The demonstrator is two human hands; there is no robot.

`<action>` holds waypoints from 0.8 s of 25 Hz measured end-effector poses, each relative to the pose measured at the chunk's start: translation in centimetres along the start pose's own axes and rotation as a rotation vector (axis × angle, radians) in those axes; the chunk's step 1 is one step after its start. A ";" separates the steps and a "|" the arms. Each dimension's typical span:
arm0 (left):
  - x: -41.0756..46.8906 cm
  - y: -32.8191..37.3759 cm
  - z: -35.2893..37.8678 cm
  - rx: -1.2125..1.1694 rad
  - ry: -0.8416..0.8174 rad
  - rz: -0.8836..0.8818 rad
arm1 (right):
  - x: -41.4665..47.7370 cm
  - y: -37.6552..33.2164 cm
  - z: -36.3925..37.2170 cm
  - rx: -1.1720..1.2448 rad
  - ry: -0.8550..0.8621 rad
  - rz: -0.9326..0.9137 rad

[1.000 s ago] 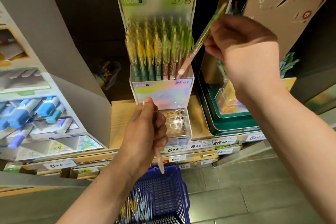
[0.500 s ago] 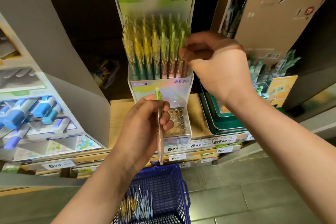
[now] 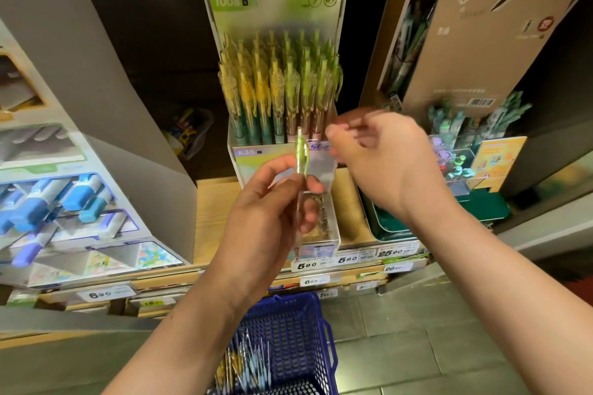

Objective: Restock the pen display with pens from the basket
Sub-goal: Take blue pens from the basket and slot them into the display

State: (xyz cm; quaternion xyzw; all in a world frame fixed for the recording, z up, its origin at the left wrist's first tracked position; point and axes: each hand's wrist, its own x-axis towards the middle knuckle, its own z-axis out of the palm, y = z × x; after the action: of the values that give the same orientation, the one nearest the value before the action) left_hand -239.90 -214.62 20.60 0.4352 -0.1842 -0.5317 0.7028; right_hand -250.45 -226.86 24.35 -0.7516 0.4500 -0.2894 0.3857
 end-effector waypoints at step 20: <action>-0.3 -0.5 -1.8 0.130 0.071 -0.032 | 4.3 -2.2 -3.2 0.182 0.142 -0.173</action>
State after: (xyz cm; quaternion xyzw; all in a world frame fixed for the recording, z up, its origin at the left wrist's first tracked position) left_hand -239.02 -213.67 19.29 0.5014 -0.1866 -0.5140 0.6705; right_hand -250.05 -231.10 28.30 -0.7272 0.3816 -0.4138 0.3929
